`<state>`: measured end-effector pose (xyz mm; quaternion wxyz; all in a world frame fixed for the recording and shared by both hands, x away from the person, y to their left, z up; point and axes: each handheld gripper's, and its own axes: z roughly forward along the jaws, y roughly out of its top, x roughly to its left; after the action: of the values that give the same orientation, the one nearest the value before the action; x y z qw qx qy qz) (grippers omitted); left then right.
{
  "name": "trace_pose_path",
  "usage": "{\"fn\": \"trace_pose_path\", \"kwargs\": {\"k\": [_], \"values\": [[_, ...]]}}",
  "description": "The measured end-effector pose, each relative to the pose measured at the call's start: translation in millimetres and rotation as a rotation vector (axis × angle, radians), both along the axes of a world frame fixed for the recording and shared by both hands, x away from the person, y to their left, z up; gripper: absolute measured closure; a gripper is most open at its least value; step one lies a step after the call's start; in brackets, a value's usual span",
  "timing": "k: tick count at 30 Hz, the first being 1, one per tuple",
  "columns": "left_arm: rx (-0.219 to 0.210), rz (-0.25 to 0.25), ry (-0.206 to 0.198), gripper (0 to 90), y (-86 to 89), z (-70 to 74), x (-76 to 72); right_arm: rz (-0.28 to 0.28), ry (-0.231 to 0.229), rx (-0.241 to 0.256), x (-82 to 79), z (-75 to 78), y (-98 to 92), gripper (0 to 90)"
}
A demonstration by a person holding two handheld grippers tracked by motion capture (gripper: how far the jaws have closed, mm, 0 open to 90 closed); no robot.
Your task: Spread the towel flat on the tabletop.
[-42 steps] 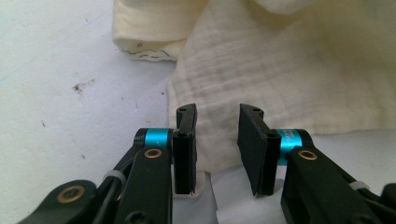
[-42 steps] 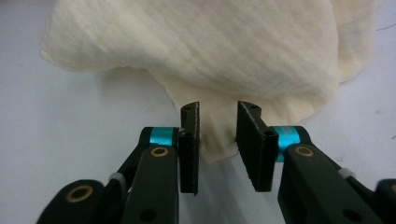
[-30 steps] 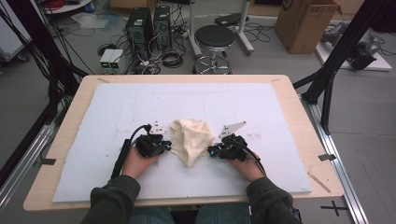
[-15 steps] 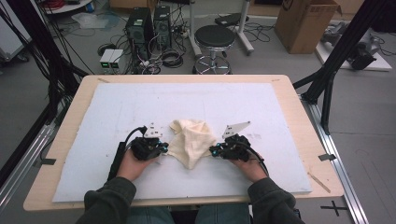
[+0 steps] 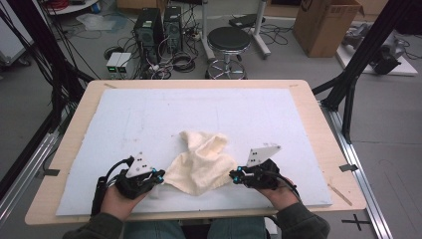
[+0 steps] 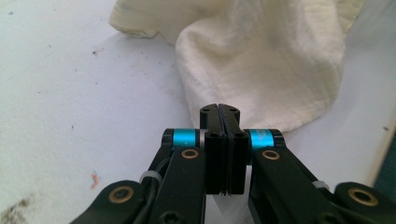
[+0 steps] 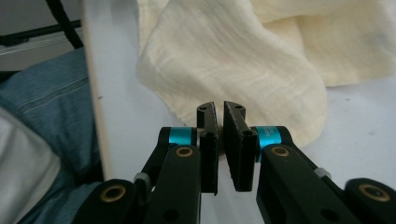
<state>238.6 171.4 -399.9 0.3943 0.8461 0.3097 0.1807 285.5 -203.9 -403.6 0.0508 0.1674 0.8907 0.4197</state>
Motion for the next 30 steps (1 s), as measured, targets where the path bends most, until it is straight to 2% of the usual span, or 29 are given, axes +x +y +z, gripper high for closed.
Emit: {"fn": "trace_pose_path", "kwargs": {"k": [4,6,9,12,13,16,17,18,20,23,24,28,30], "values": [[0.013,-0.022,-0.004,88.4,0.3,1.0,-17.7,0.025,-0.009,0.003,-19.2,2.6,-2.5,84.3],[0.02,-0.028,0.007,88.3,0.2,-1.5,-24.6,0.029,-0.002,0.0,-24.7,1.2,-3.7,84.1],[0.023,-0.034,0.023,87.1,0.3,-8.1,-26.4,0.041,0.008,-0.028,-28.6,-6.4,-3.1,82.9],[-0.017,-0.05,0.051,71.8,3.5,-10.9,-23.4,0.037,0.018,-0.024,-26.9,-11.4,-1.7,71.9],[-0.026,-0.055,0.045,69.0,4.7,-9.5,-23.1,0.038,0.029,-0.011,-26.7,-10.0,-1.9,69.3],[-0.049,-0.062,0.029,60.5,6.9,-1.1,-17.6,0.024,0.011,0.032,-21.0,1.5,-5.6,63.6],[-0.058,-0.062,0.018,60.2,7.2,3.1,-12.4,0.014,-0.001,0.038,-17.8,4.4,-6.8,62.4],[-0.063,-0.061,0.015,57.0,6.9,5.5,-8.4,-0.009,-0.016,0.047,-7.7,11.0,-8.7,61.7],[-0.077,-0.06,0.011,55.6,4.7,12.1,5.3,-0.025,-0.021,0.055,-2.3,13.3,-8.9,61.4],[-0.127,-0.053,0.002,54.8,-5.0,20.2,32.7,-0.065,-0.029,0.068,15.9,15.2,-7.3,60.2],[-0.128,-0.056,0.0,54.7,-8.9,21.9,42.6,-0.079,-0.029,0.071,22.9,14.0,-6.0,60.2],[-0.168,-0.045,0.004,52.5,-24.1,19.6,80.1,-0.111,-0.024,0.085,39.0,5.8,-2.3,58.7],[-0.139,-0.039,0.008,52.0,-34.3,14.6,99.3,-0.115,-0.02,0.082,42.5,2.1,-1.7,58.4]]}}
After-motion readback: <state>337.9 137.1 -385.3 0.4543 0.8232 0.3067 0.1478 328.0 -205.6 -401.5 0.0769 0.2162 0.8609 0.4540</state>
